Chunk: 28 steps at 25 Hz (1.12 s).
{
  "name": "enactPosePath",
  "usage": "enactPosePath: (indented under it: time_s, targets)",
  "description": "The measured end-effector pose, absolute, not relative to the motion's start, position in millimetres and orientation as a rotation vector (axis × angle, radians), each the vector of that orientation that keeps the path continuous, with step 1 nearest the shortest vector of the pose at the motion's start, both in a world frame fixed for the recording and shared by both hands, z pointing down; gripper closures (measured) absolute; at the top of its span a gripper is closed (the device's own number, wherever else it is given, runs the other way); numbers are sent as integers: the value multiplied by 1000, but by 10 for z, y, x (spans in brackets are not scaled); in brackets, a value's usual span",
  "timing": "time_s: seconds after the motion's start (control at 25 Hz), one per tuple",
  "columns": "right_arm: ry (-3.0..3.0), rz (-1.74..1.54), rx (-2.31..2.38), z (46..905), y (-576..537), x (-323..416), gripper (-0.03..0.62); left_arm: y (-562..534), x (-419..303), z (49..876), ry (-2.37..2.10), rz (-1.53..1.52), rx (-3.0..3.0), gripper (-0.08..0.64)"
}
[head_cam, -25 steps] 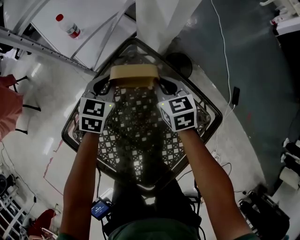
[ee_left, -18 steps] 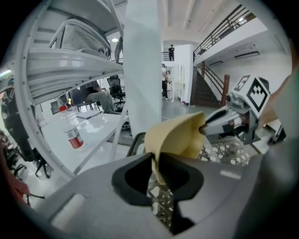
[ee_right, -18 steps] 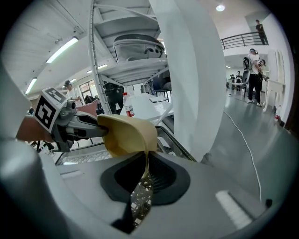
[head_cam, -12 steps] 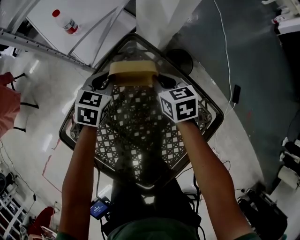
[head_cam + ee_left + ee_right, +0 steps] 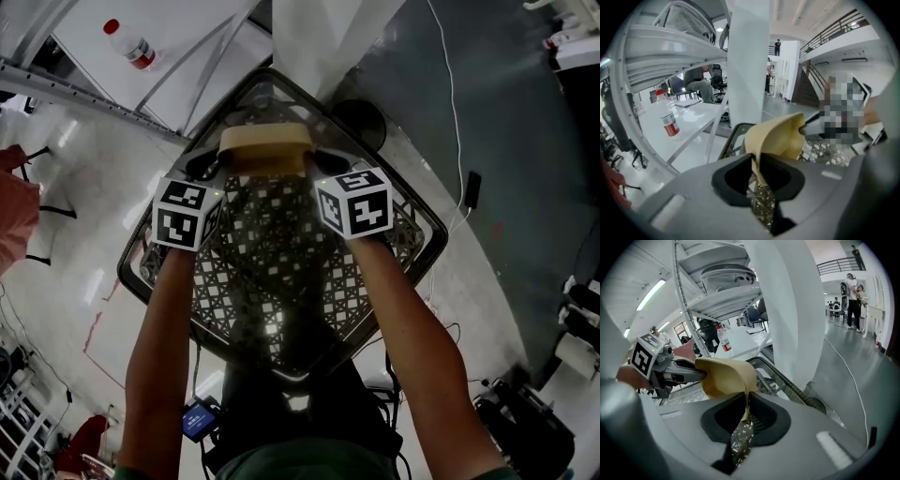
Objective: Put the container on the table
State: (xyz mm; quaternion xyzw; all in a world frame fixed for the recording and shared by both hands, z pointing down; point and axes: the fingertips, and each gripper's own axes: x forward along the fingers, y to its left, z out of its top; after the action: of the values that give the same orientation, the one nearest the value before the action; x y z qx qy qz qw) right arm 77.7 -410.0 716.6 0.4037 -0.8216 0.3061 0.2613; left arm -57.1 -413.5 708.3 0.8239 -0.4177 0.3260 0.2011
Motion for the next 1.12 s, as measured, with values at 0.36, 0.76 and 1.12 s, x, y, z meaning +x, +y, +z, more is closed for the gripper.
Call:
enactPosePath:
  time_s: [0.36, 0.76, 1.12]
  targets:
    - [-2171, 823, 1135, 7305, -4140, 804, 565, -4105, -546, 7227, -1186, 906, 2284, 502]
    - [-2177, 738, 1164, 7311, -4252, 785, 557, -4200, -545, 7261, -1242, 915, 2302, 486]
    - [-2176, 550, 1181, 7359, -4297, 757, 537, -4232, -531, 7306, -1331, 916, 2361, 471]
